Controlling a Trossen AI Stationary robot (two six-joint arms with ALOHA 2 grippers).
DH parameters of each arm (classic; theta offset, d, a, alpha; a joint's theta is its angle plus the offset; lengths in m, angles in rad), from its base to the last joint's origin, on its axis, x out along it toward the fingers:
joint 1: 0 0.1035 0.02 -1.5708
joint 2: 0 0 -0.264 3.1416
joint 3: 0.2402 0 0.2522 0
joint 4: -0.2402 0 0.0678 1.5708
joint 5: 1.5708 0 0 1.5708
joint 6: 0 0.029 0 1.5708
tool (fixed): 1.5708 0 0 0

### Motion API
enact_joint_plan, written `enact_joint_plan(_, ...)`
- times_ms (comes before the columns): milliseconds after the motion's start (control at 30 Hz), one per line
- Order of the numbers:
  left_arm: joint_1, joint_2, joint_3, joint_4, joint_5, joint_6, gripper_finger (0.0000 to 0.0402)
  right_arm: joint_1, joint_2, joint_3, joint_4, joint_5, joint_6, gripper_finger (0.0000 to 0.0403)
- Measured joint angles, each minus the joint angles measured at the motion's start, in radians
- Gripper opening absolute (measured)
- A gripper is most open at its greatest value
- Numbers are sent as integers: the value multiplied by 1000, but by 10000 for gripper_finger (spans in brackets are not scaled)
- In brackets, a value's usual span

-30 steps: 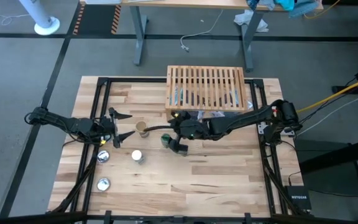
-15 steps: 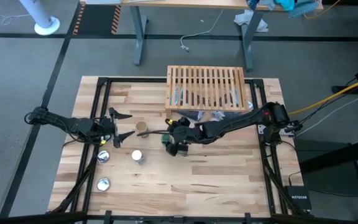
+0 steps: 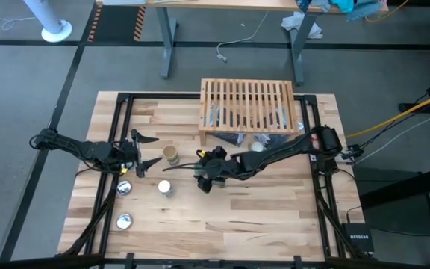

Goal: Shelf spices
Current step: Put the green seasoning bottle on the shelf

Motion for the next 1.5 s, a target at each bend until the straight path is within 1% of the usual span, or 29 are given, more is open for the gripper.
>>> enact_joint_plan(133,0,2,0,0,0,0,361,0,23,0,0,0,1,388)
enact_joint_plan(300,0,2,0,0,0,0,361,0,42,1,32,26,-4,388)
enact_joint_plan(533,0,2,0,0,0,0,361,-10,89,2,82,11,-2,388)
enact_joint_plan(767,0,2,0,0,0,0,361,-19,94,2,97,15,-25,388)
enact_joint_plan(867,0,2,0,0,0,0,361,-22,94,2,98,26,-28,380)
enact_joint_plan(1033,0,2,0,0,0,0,361,-28,94,2,97,32,-28,338)
enact_joint_plan(1367,0,2,0,0,0,0,361,-26,94,2,104,55,-28,213)
enact_joint_plan(1400,0,2,0,0,0,0,361,-26,94,2,105,54,-27,205)
enact_joint_plan(1500,0,2,0,0,0,0,361,-26,94,2,105,54,-28,203)
